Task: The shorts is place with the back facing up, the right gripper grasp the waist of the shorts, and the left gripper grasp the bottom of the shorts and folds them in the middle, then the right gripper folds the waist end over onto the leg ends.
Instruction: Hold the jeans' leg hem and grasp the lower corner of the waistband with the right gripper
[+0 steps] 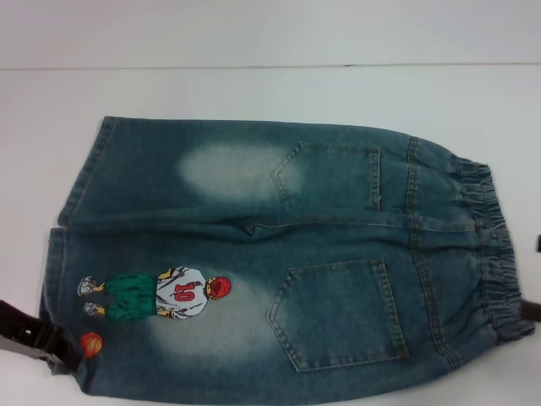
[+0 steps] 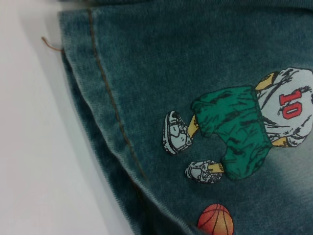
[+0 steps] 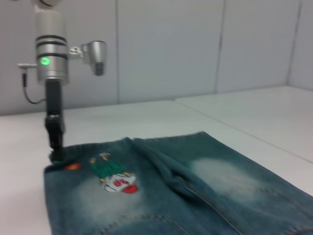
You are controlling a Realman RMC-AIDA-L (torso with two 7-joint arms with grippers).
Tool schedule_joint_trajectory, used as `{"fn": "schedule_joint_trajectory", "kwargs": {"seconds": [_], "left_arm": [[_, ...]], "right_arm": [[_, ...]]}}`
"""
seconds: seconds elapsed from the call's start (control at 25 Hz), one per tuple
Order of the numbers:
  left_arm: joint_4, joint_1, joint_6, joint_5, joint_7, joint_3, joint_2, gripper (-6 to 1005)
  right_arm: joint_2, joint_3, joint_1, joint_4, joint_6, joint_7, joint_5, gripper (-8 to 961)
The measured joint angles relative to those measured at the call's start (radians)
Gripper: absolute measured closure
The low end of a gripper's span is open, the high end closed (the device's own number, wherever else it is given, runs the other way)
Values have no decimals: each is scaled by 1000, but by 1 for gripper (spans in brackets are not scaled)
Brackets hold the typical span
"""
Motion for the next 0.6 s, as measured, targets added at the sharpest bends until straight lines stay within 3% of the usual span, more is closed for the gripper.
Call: {"fn": "schedule_joint_trajectory", "kwargs": {"seconds": [0.2, 0.4, 0.6], "left_arm": [[0, -2, -9, -5, 0, -2, 3, 907], [9, -5, -16, -5, 0, -4, 1, 908], [9, -15, -24, -5, -4, -2, -1, 908]], "right_arm": [[2, 6, -22, -198, -11, 144, -14, 46], [-5, -24, -8, -389, -36, 339, -130, 46], [-21, -131, 39, -431, -38, 462, -307, 46]]}}
